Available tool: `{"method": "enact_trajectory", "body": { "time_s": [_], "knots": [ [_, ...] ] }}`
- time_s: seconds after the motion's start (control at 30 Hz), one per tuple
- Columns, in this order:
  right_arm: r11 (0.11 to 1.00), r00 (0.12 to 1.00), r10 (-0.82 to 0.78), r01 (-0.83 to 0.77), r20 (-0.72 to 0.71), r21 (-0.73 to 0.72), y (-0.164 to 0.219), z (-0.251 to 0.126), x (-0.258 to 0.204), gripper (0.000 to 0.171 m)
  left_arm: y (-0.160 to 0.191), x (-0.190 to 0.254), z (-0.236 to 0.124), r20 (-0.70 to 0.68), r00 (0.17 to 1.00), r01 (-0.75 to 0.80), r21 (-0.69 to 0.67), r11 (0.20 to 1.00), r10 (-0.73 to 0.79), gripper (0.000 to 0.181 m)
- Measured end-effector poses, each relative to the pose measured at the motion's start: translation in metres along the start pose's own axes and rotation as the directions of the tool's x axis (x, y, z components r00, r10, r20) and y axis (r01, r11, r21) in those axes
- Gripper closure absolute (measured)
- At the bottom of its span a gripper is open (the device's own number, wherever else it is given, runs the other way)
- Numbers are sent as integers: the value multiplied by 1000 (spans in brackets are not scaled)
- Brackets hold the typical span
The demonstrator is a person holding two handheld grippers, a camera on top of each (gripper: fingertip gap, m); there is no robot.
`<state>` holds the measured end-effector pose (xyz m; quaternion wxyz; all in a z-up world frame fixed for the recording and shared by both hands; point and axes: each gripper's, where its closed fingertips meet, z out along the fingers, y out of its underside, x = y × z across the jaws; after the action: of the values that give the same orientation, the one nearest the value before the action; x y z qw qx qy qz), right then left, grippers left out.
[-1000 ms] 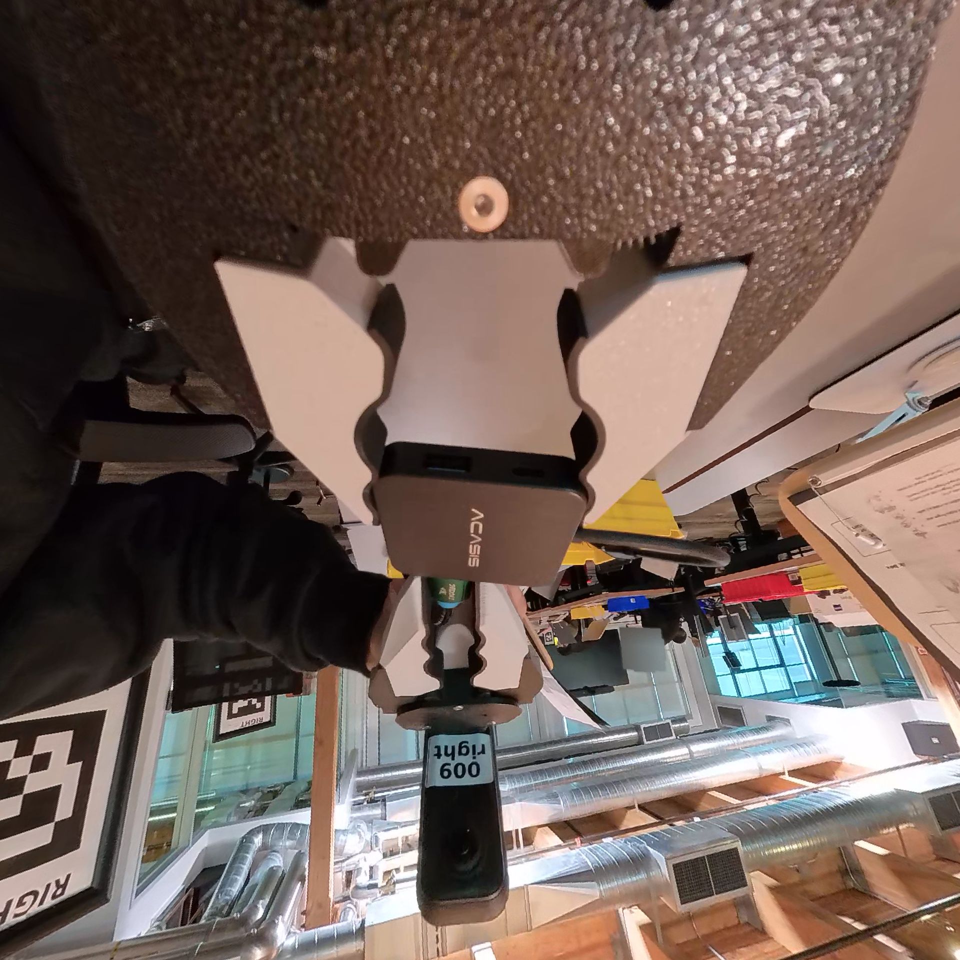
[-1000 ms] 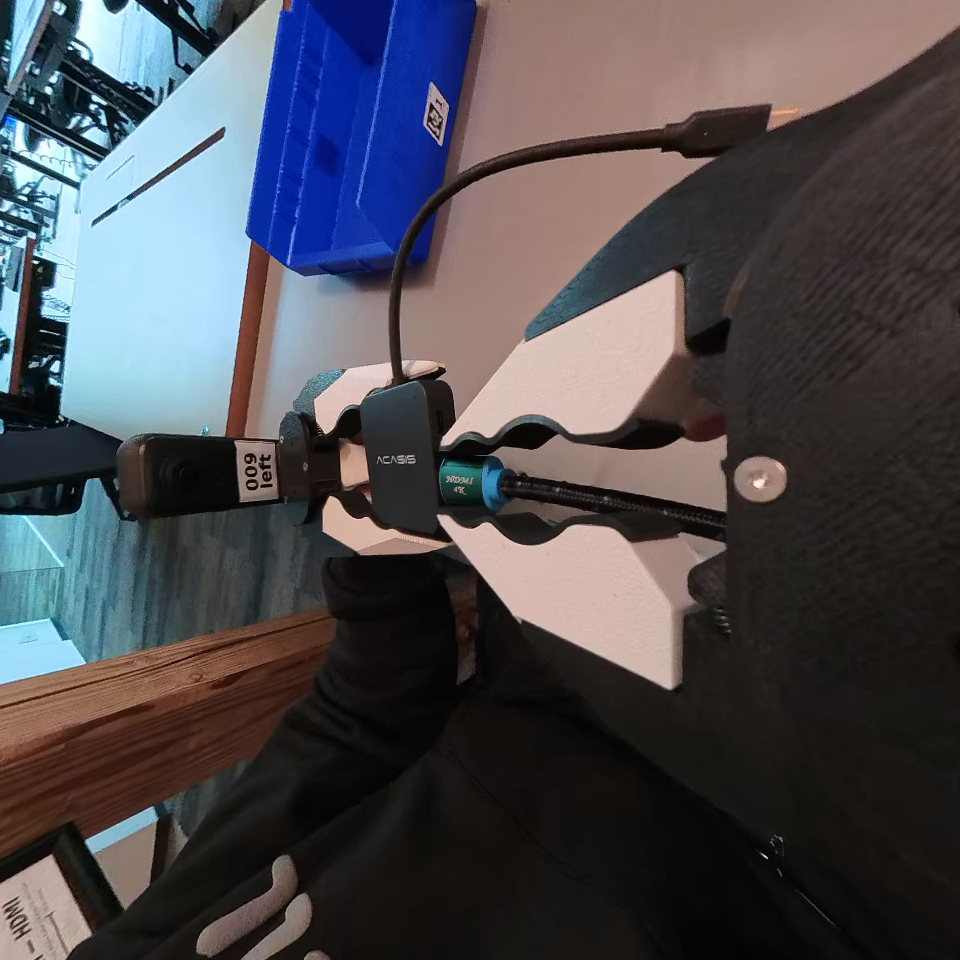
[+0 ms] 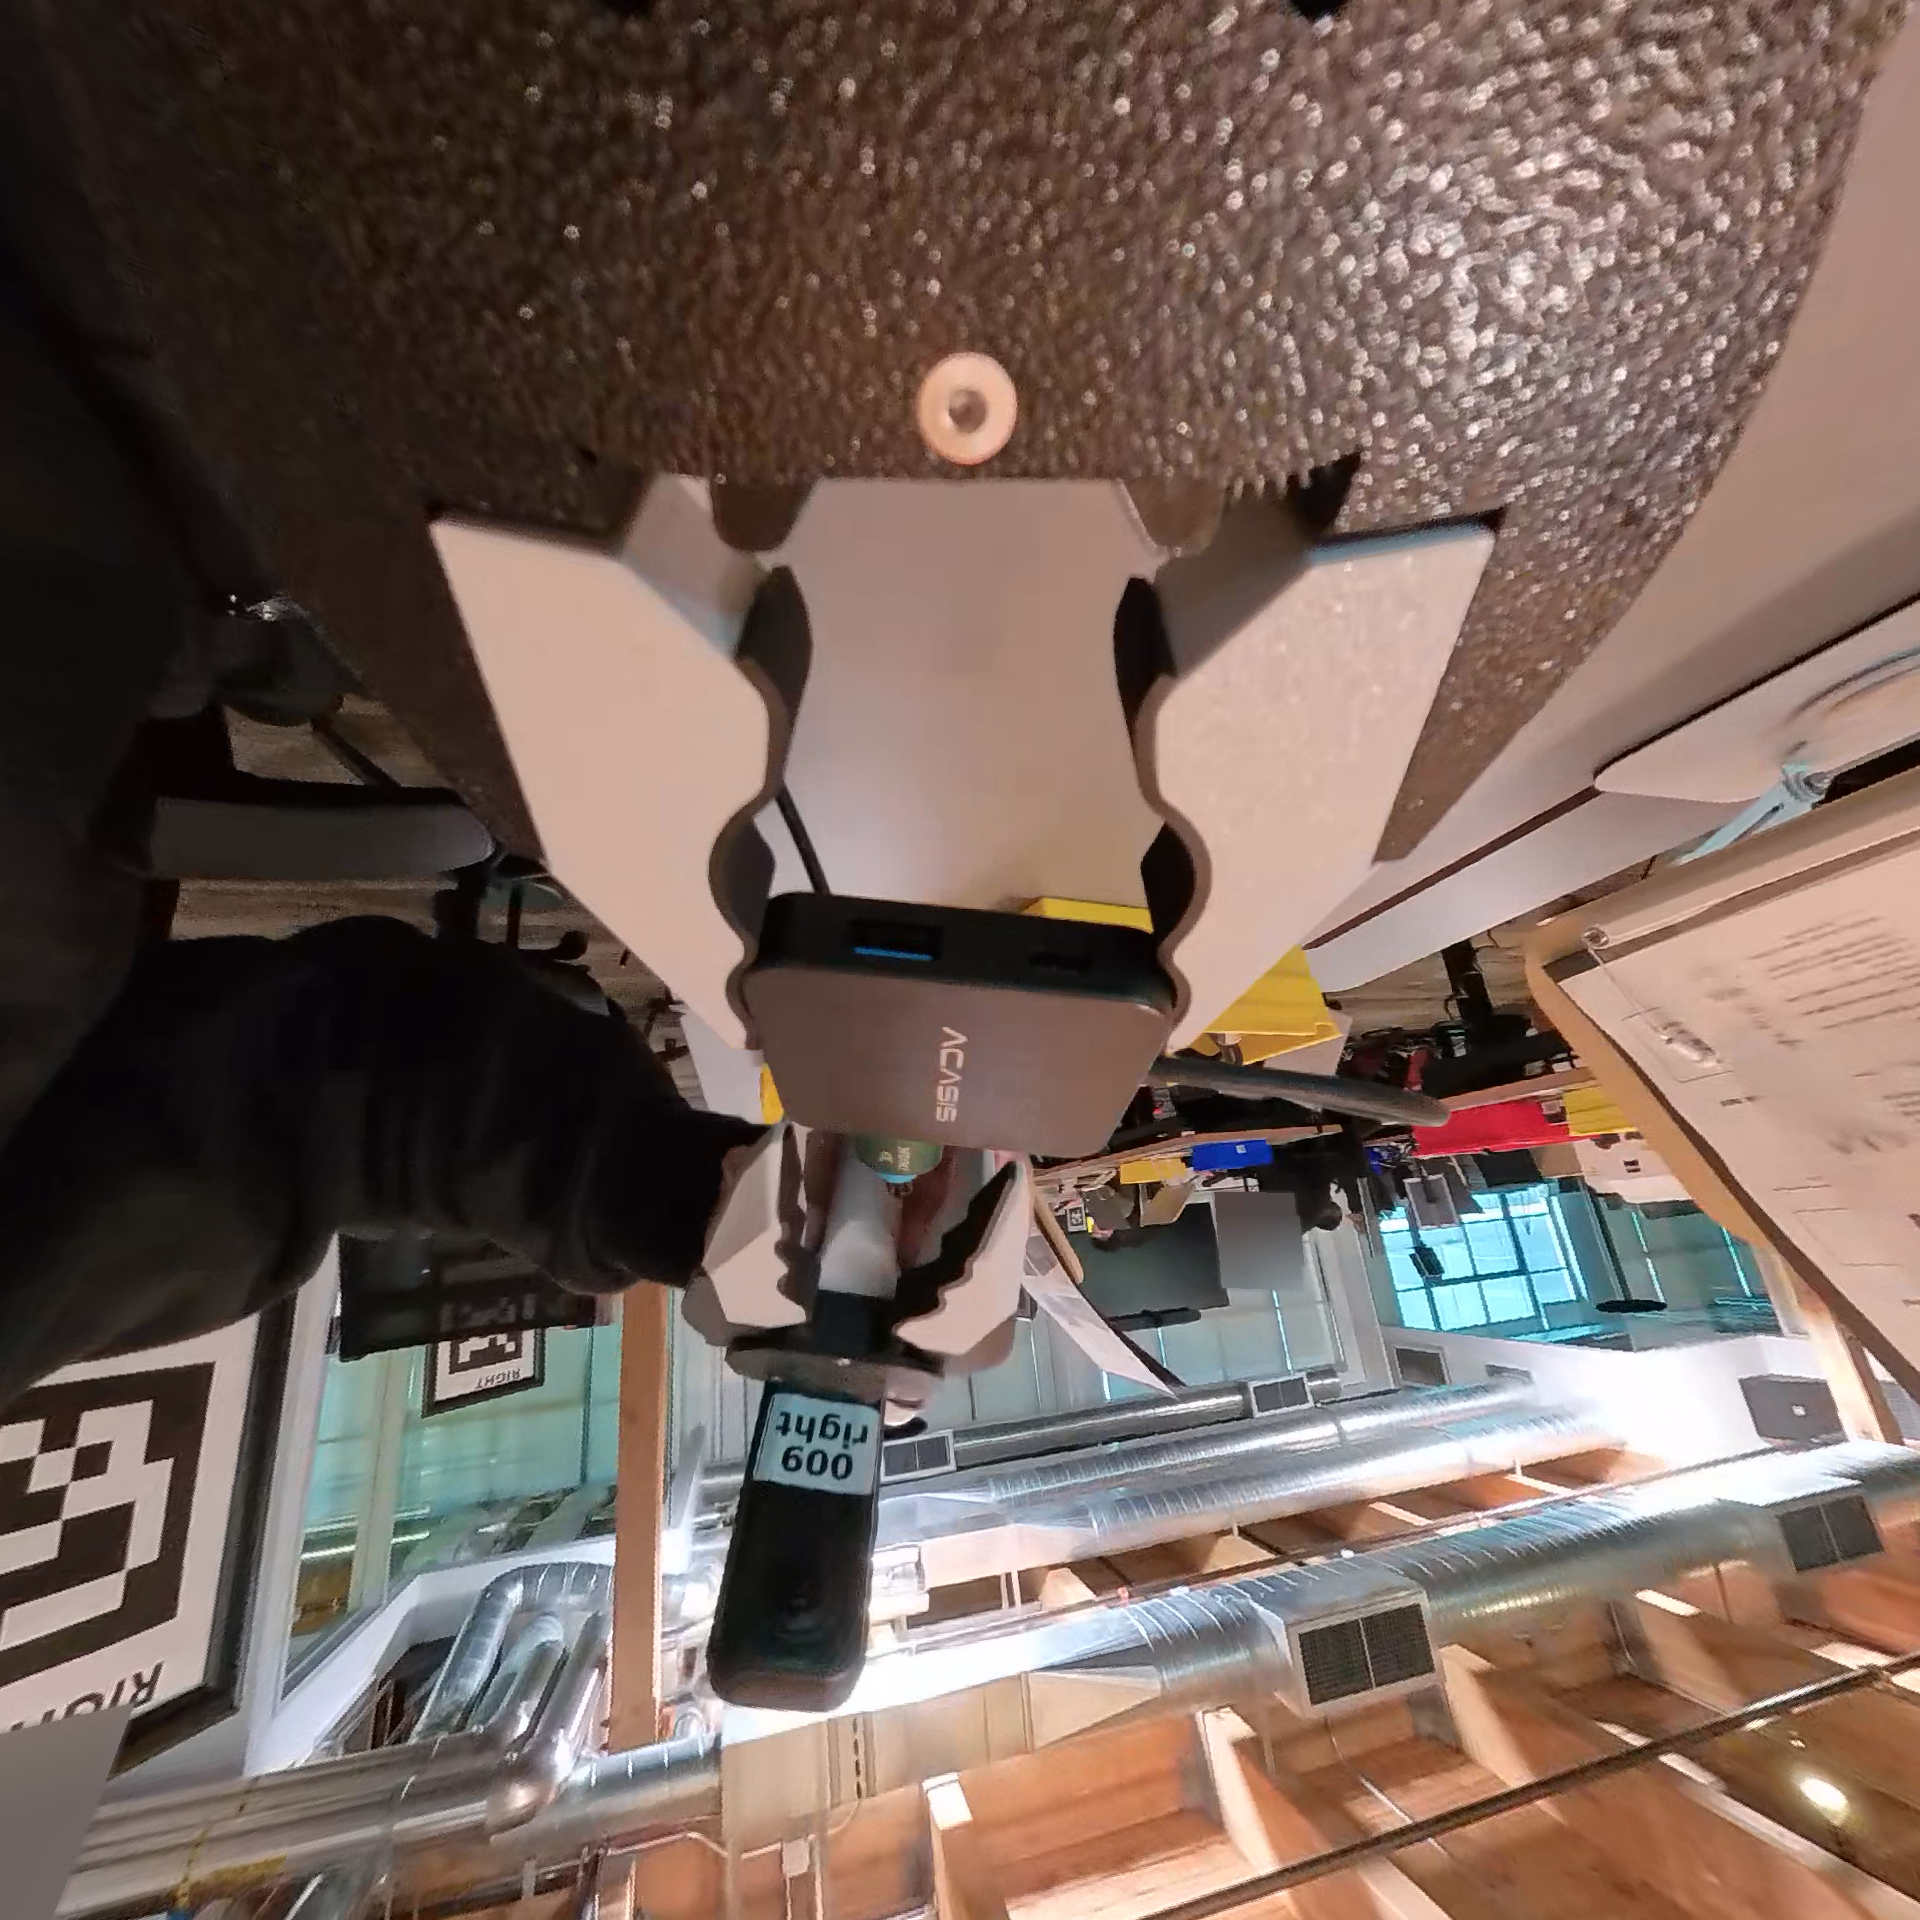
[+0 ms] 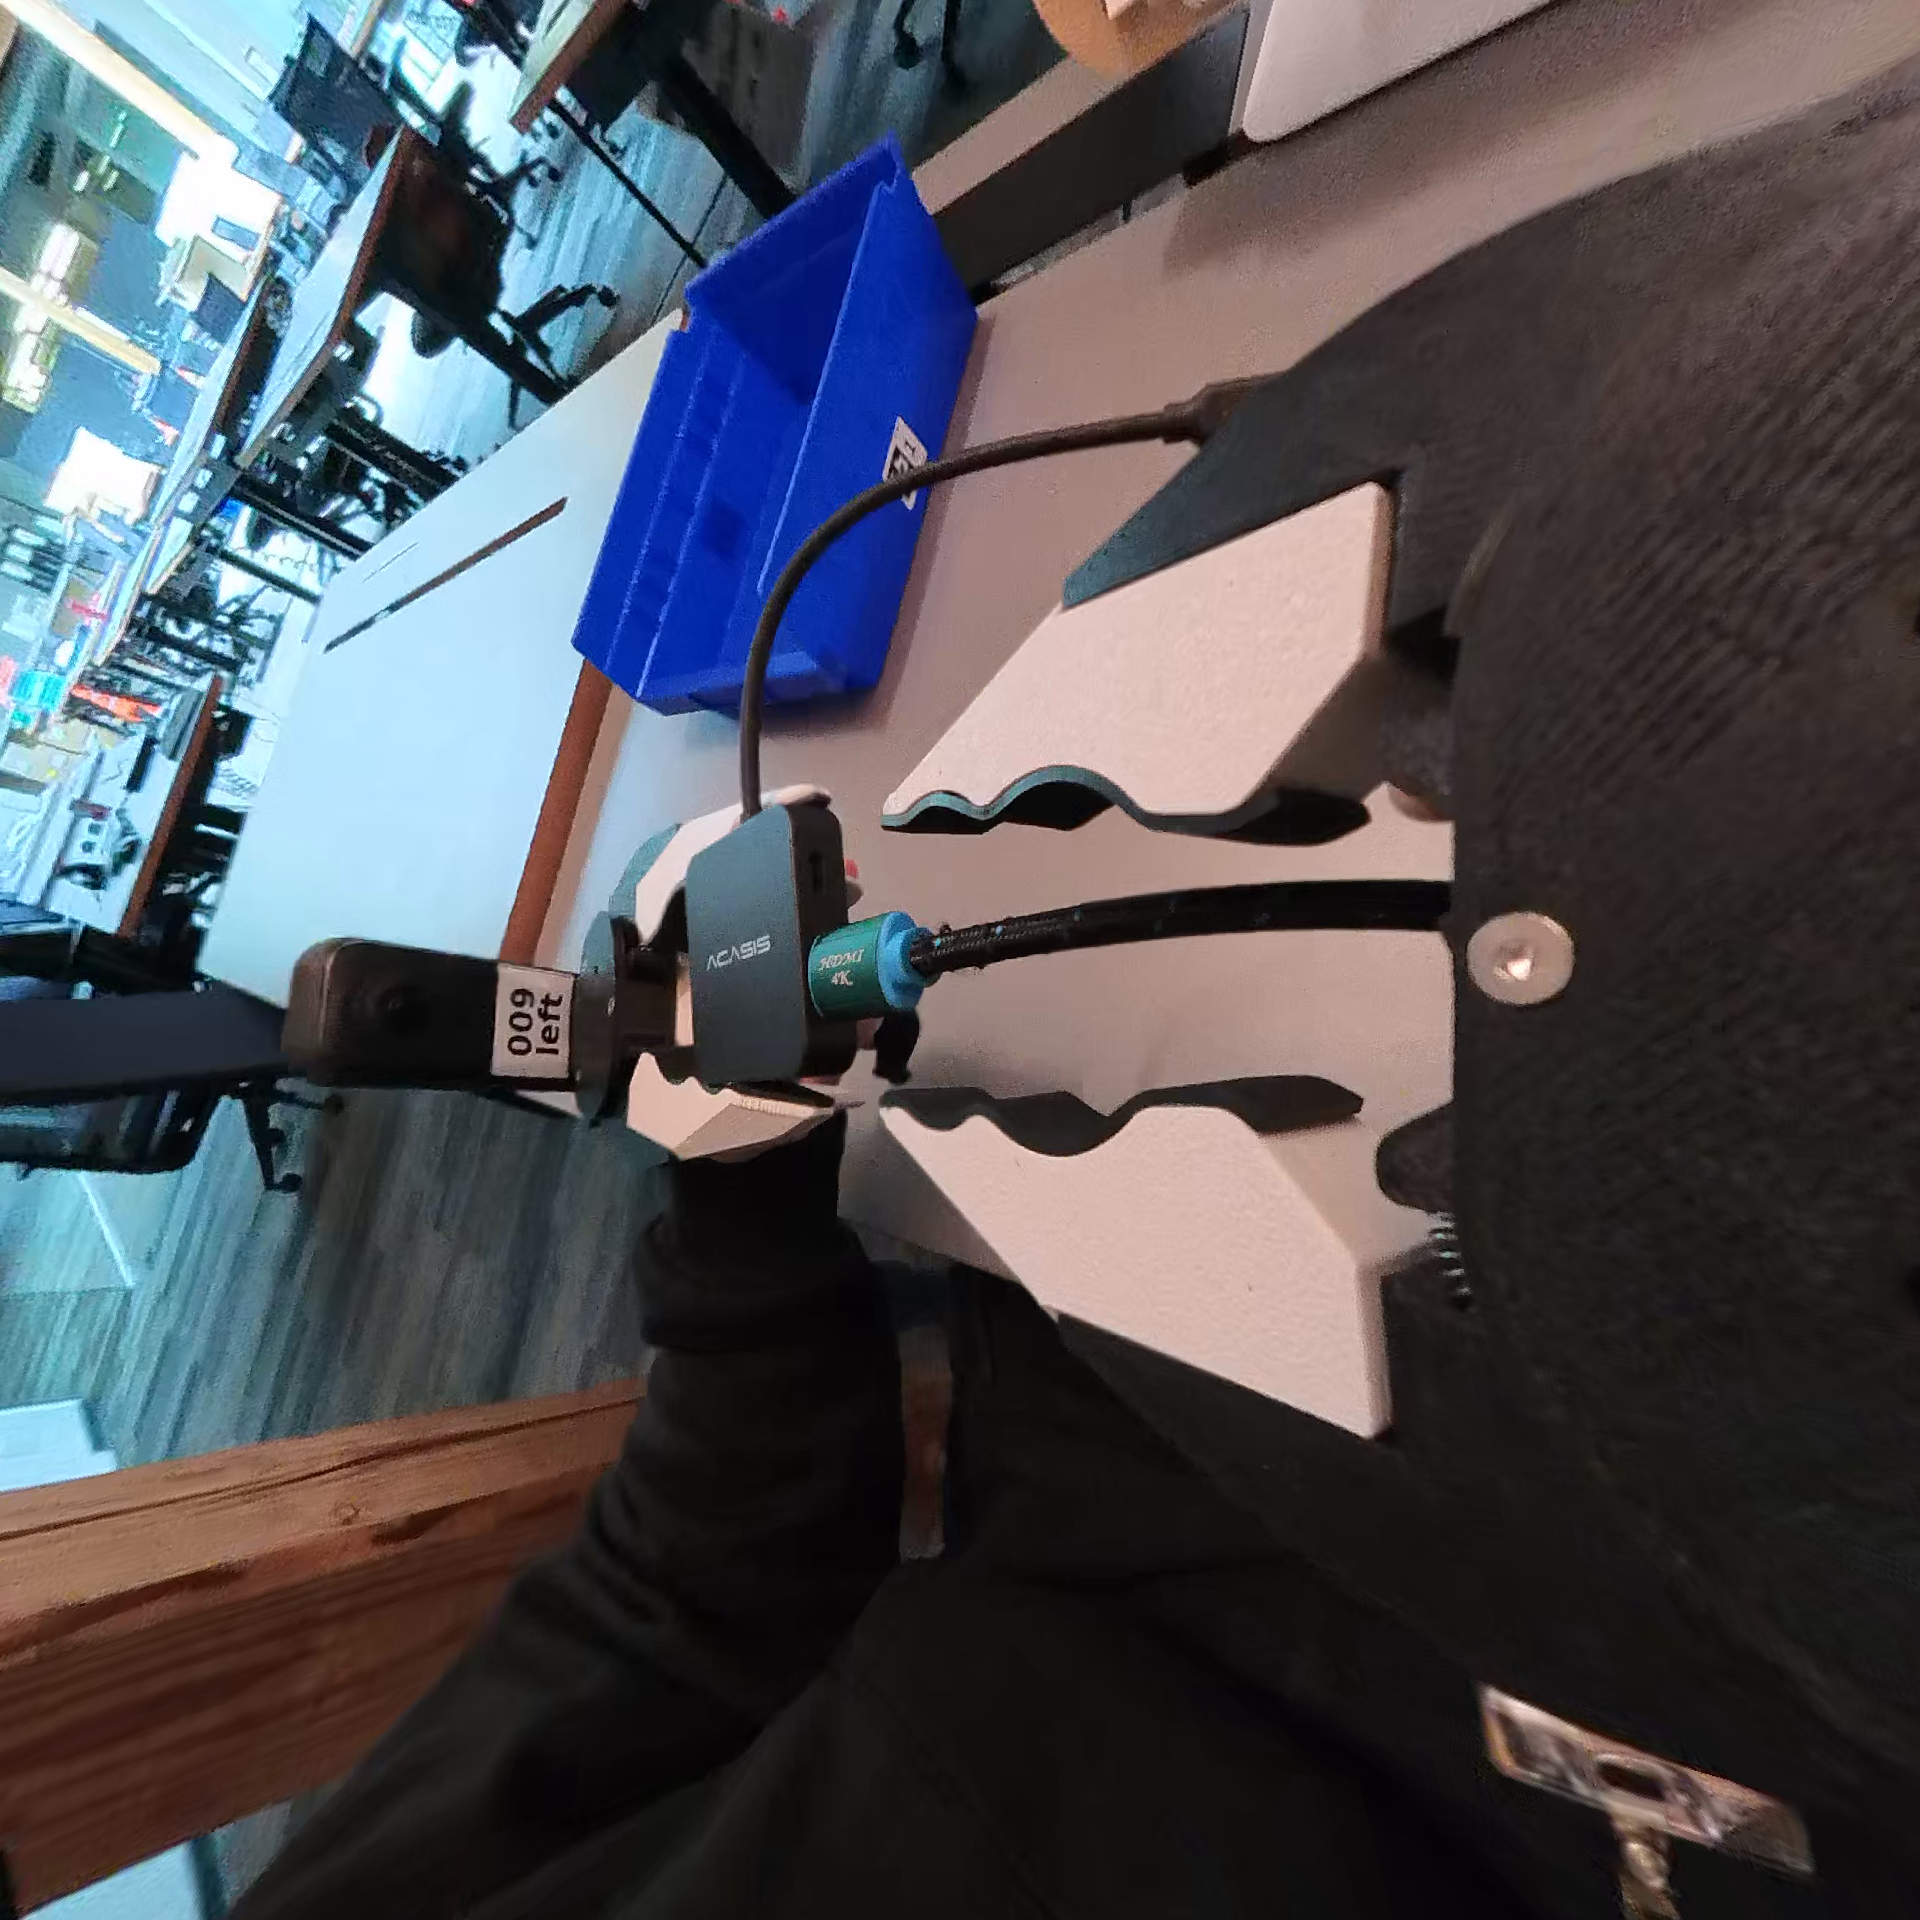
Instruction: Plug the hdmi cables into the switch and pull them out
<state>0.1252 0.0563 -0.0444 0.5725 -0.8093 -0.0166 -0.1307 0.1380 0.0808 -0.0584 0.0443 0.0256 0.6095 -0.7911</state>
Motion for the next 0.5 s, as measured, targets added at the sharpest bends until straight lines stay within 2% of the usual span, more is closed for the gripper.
{"method": "enact_trajectory", "body": {
  "time_s": [0.17,0.33,0.5],
  "knots": [
    [995,997,62,-65,47,76,5,7,-5,140,5,0,1,-6,1000,17,-1,1000,-17,111],
    [1000,1000,21,-21,12,-3,21,18,-3,150,11,3,10,-16,999,39,6,999,-39,111],
    [997,998,64,-65,27,41,24,19,-4,151,14,2,11,-17,999,41,3,999,-41,111]
  ]
}}
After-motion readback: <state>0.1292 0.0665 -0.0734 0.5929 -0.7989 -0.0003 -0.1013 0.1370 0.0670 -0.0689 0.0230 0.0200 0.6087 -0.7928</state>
